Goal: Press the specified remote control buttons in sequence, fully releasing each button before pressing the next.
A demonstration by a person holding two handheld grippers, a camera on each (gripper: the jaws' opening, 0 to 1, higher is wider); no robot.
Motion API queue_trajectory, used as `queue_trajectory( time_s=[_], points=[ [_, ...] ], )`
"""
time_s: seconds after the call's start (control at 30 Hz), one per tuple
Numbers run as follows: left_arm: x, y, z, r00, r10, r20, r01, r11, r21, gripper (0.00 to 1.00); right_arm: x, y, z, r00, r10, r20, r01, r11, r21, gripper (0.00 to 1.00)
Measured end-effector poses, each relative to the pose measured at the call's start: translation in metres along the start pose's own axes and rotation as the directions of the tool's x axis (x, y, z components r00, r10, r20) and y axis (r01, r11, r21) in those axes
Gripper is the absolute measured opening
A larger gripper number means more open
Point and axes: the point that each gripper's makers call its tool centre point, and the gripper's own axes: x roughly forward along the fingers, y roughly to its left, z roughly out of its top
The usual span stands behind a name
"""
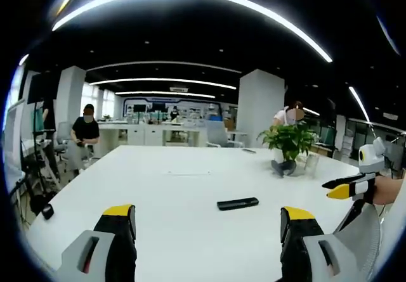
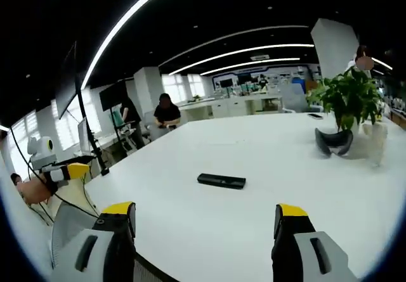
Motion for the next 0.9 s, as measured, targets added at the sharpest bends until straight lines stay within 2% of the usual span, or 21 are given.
queue_trajectory(
  time_s=[0.9],
  points=[
    [0.0022,-0.0021,-0.0007,1.000,-0.016,-0.008,0.016,1.000,0.006,0.97,0.0002,0.0024,0.0013,1.000,-0.006,-0.005,0.006,1.000,0.000,0.89]
  ],
)
